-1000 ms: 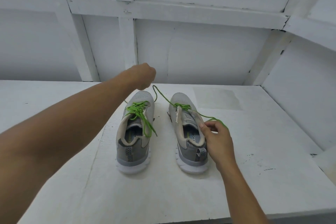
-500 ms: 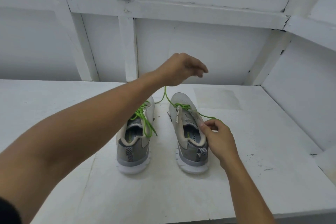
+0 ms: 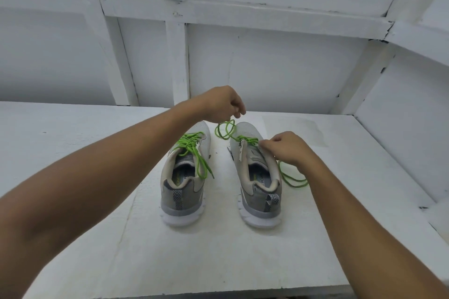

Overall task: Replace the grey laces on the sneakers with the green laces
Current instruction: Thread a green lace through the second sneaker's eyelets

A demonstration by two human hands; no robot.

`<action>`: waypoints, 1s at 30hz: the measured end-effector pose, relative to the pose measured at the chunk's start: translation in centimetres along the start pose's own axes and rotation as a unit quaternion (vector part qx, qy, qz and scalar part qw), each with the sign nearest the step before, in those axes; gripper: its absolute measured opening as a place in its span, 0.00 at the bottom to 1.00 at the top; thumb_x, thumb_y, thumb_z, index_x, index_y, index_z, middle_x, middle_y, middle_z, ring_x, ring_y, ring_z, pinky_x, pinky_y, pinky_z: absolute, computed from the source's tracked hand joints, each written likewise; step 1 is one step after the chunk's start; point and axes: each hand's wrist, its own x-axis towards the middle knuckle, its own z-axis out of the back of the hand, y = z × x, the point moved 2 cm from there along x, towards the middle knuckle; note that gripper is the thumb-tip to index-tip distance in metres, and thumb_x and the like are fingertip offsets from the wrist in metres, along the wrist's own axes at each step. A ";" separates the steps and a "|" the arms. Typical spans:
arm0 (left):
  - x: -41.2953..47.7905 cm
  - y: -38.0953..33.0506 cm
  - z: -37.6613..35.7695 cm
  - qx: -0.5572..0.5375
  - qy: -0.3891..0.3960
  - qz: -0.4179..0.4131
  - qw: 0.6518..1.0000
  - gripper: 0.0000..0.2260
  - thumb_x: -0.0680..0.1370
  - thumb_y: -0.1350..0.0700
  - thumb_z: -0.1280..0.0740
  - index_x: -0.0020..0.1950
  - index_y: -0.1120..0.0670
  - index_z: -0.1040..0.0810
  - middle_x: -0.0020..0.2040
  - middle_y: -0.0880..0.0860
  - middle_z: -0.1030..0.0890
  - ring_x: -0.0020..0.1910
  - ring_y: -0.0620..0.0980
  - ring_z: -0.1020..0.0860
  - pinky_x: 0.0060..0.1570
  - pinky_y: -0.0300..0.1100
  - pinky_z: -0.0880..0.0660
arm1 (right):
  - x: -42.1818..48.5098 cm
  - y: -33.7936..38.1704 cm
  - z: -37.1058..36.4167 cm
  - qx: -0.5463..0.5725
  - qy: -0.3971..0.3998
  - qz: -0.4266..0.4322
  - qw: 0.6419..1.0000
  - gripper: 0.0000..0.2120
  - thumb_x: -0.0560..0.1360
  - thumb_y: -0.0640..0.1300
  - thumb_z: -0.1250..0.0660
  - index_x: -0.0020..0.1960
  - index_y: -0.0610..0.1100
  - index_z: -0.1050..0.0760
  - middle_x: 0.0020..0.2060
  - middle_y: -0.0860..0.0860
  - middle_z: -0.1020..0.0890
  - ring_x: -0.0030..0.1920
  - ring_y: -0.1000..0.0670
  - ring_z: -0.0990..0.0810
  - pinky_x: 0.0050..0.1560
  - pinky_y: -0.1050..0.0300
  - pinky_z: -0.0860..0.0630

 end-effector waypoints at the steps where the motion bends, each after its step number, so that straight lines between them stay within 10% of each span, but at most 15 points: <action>1: 0.1 0.2 -0.3 -0.005 -0.005 0.006 1.000 0.12 0.80 0.64 0.40 0.57 0.54 0.18 0.47 0.47 0.17 0.31 0.36 0.23 0.29 0.24 0.32 | 0.2 0.2 0.0 -0.016 0.018 -0.004 1.000 0.18 0.73 0.55 0.33 0.35 0.41 0.27 0.34 0.44 0.26 0.36 0.45 0.27 0.38 0.54 0.33; 14: 1.7 0.0 -7.3 -0.055 -0.004 0.056 0.997 0.09 0.74 0.60 0.33 0.45 0.47 0.15 0.44 0.46 0.18 0.48 0.45 0.22 0.46 0.37 0.25 | 1.4 -1.4 -1.1 0.137 0.023 -0.074 0.988 0.06 0.76 0.38 0.42 0.40 0.40 0.33 0.38 0.42 0.28 0.39 0.45 0.29 0.40 0.52 0.30; 30: 2.0 -0.5 -9.0 -0.050 0.001 0.071 0.996 0.07 0.75 0.59 0.31 0.50 0.53 0.15 0.47 0.49 0.18 0.44 0.45 0.25 0.41 0.36 0.29 | 2.2 -3.8 -2.4 0.343 0.051 -0.157 0.925 0.08 0.77 0.34 0.44 0.43 0.38 0.27 0.37 0.42 0.25 0.37 0.46 0.27 0.39 0.54 0.28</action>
